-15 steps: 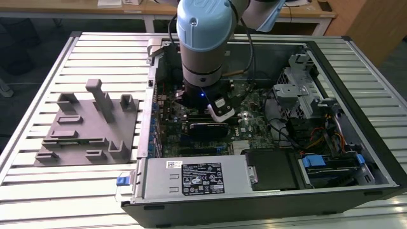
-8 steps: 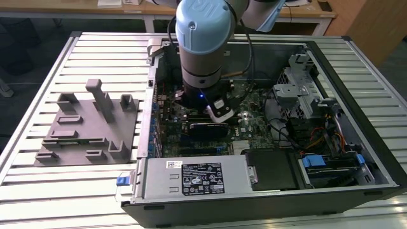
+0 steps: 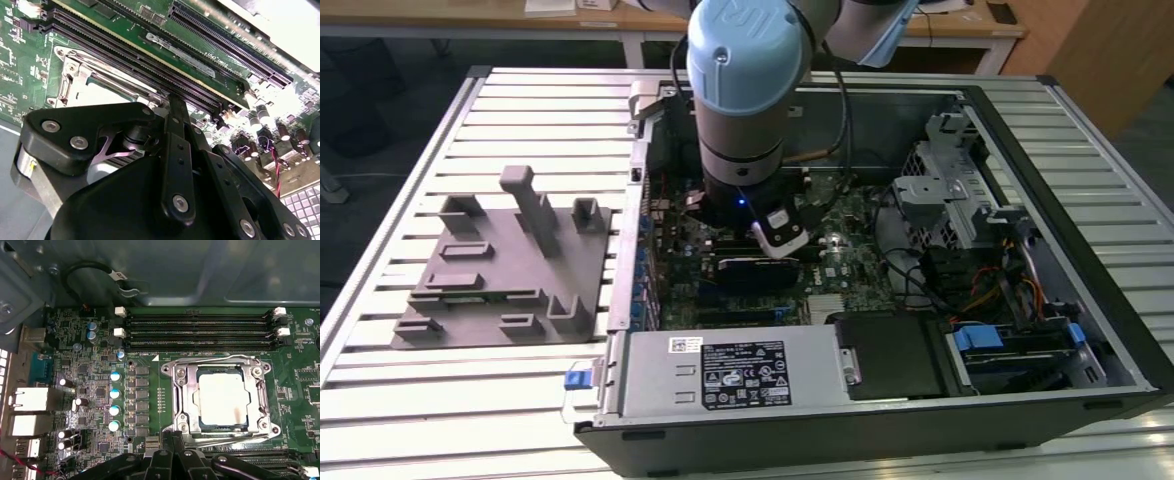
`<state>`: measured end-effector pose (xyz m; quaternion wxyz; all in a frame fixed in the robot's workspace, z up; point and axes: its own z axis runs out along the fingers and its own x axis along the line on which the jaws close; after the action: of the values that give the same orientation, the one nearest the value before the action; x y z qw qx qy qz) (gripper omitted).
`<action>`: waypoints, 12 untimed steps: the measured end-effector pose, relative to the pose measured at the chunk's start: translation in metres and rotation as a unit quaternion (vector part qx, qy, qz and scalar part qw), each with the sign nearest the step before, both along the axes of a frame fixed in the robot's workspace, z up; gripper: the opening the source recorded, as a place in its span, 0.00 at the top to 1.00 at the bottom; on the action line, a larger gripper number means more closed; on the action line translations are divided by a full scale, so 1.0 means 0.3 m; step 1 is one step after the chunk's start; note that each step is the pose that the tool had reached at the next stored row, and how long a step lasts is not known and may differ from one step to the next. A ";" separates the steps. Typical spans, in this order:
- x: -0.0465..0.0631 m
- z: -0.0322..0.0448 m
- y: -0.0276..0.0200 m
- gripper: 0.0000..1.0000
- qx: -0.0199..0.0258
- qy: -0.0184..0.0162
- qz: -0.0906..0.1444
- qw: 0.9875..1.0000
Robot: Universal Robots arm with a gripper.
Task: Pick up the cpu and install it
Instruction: 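Install the second cpu locking lever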
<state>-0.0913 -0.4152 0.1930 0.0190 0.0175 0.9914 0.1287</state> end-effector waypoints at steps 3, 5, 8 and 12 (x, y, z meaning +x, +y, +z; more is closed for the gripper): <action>-0.001 -0.002 0.004 0.89 0.001 0.000 0.000 1.000; -0.002 -0.003 0.005 0.89 0.001 0.000 0.000 1.000; -0.005 -0.006 0.005 0.89 0.001 0.000 0.000 1.000; -0.010 -0.009 0.006 0.89 0.000 0.000 0.000 1.000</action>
<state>-0.0941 -0.4133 0.1901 0.0190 0.0175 0.9913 0.1291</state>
